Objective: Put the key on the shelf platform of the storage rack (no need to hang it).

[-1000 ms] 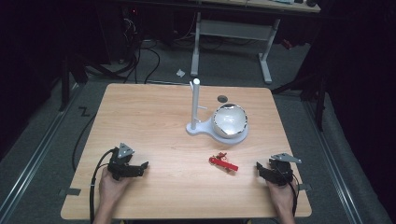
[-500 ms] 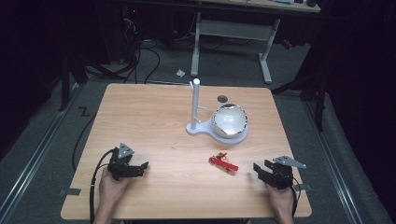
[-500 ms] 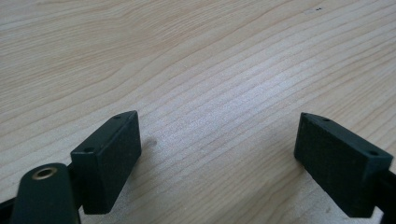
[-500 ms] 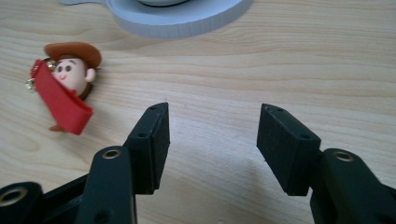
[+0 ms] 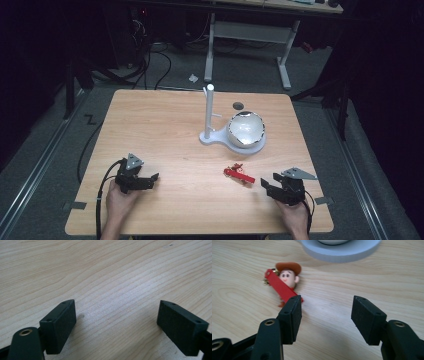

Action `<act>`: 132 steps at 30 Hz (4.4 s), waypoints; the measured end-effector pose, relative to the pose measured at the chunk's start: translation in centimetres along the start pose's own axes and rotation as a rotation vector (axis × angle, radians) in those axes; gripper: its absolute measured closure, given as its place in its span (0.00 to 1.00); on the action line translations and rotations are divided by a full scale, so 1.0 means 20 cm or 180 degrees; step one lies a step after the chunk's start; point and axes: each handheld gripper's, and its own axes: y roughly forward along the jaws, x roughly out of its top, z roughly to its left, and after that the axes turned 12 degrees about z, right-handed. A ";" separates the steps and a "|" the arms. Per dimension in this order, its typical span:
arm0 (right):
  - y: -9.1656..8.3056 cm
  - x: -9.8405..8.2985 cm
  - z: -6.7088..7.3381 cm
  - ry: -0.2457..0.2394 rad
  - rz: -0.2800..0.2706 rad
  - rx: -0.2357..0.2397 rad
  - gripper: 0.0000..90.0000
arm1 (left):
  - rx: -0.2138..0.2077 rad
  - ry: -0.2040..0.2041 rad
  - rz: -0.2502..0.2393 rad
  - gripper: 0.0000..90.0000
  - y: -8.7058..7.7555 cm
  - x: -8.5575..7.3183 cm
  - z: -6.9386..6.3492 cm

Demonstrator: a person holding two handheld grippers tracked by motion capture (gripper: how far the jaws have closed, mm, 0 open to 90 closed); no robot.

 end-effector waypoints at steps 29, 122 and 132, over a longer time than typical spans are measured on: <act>0.13 0.17 0.22 -0.0466 0.0055 0.0217 0.46 | 0.0002 -0.0001 -0.0004 0.18 0.00 0.00 0.00; -0.04 0.18 0.06 -0.0458 -0.0149 0.0152 0.59 | 0.0010 -0.0033 -0.0005 0.18 0.00 0.01 0.00; -0.09 0.23 0.02 -0.0390 -0.0222 0.0144 0.59 | 0.0019 -0.0042 -0.0018 0.18 0.01 0.01 0.00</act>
